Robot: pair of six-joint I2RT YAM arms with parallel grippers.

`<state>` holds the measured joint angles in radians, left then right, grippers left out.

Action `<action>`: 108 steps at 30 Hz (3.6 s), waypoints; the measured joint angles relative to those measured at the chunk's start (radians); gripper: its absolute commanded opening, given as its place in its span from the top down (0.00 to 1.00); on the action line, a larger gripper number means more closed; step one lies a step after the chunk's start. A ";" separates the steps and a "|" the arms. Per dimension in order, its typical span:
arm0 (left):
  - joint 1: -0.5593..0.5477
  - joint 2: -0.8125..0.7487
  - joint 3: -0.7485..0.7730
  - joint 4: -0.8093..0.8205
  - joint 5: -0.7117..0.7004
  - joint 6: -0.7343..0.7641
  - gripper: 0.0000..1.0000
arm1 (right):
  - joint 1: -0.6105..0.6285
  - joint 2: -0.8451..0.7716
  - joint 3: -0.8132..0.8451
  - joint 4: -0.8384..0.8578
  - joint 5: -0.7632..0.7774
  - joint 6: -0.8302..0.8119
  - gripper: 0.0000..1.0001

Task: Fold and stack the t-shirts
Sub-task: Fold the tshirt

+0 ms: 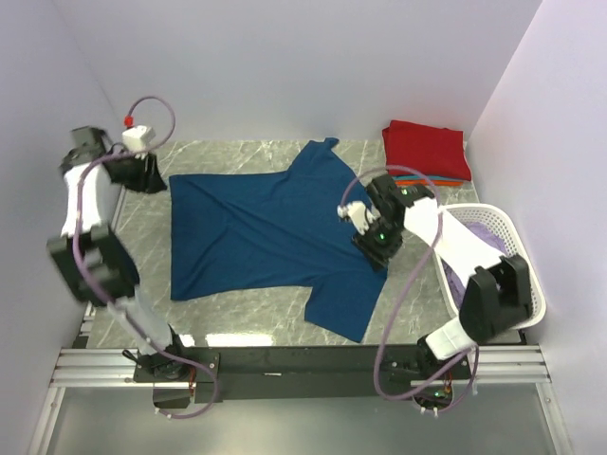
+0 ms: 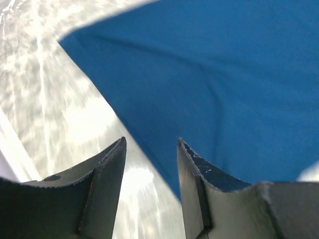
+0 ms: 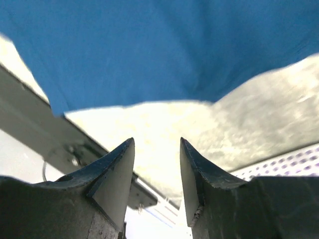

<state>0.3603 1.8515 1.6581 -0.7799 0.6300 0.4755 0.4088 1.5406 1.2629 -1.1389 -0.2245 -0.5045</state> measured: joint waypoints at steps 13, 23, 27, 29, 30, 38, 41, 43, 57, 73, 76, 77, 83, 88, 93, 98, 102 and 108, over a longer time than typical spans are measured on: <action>0.069 -0.573 -0.672 -0.405 0.063 0.516 0.45 | 0.281 -0.121 -0.413 0.197 0.117 -0.010 0.52; 0.071 -0.829 -0.886 -0.382 -0.058 0.585 0.44 | 0.355 -0.116 -0.498 0.356 0.195 0.052 0.51; 0.071 -0.826 -0.923 -0.351 -0.094 0.585 0.44 | 0.383 -0.112 -0.502 0.383 0.202 0.071 0.51; 0.071 -0.823 -0.930 -0.339 -0.105 0.584 0.44 | 0.389 -0.111 -0.503 0.391 0.203 0.076 0.51; 0.071 -0.820 -0.933 -0.333 -0.107 0.584 0.44 | 0.390 -0.109 -0.503 0.393 0.206 0.077 0.51; 0.071 -0.814 -0.962 -0.299 -0.143 0.597 0.44 | 0.390 -0.063 -0.497 0.405 0.210 0.095 0.65; 0.071 -0.806 -0.975 -0.298 -0.164 0.612 0.46 | 0.392 -0.039 -0.481 0.388 0.210 0.099 0.88; 0.071 -0.792 -0.975 -0.292 -0.175 0.617 0.49 | 0.392 -0.030 -0.473 0.382 0.218 0.102 0.96; 0.071 -0.754 -0.974 -0.239 -0.291 0.839 0.52 | 0.392 -0.050 -0.444 0.309 0.190 0.101 1.00; -0.011 -0.743 -1.062 -0.168 -0.273 1.004 0.50 | 0.392 -0.138 -0.412 0.222 0.168 0.099 1.00; -0.038 -0.734 -1.094 -0.118 -0.278 1.002 0.52 | 0.392 -0.140 -0.412 0.216 0.168 0.099 1.00; -0.045 -0.727 -1.104 -0.100 -0.280 1.001 0.53 | 0.392 -0.140 -0.412 0.214 0.168 0.099 1.00; -0.058 -0.714 -1.118 -0.067 -0.301 1.007 0.84 | 0.392 -0.153 -0.410 0.198 0.168 0.099 1.00; -0.058 -0.740 -1.123 -0.085 -0.314 1.033 0.99 | 0.392 -0.188 -0.410 0.180 0.164 0.099 1.00; -0.058 -0.794 -1.112 -0.162 -0.314 1.040 0.99 | 0.392 -0.257 -0.410 0.151 0.148 0.099 1.00; -0.057 -0.795 -1.037 -0.252 -0.310 1.045 0.99 | 0.392 -0.306 -0.399 0.120 0.129 0.098 1.00; -0.056 -0.785 -0.986 -0.304 -0.309 1.046 0.99 | 0.388 -0.309 -0.370 0.101 0.130 0.091 1.00; -0.050 -0.771 -0.980 -0.313 -0.309 1.048 0.82 | 0.337 -0.310 -0.285 0.073 0.131 0.063 1.00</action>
<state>0.3107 1.0805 0.6781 -1.0927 0.3214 1.5230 0.7460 1.2308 0.9775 -1.0657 -0.0933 -0.4416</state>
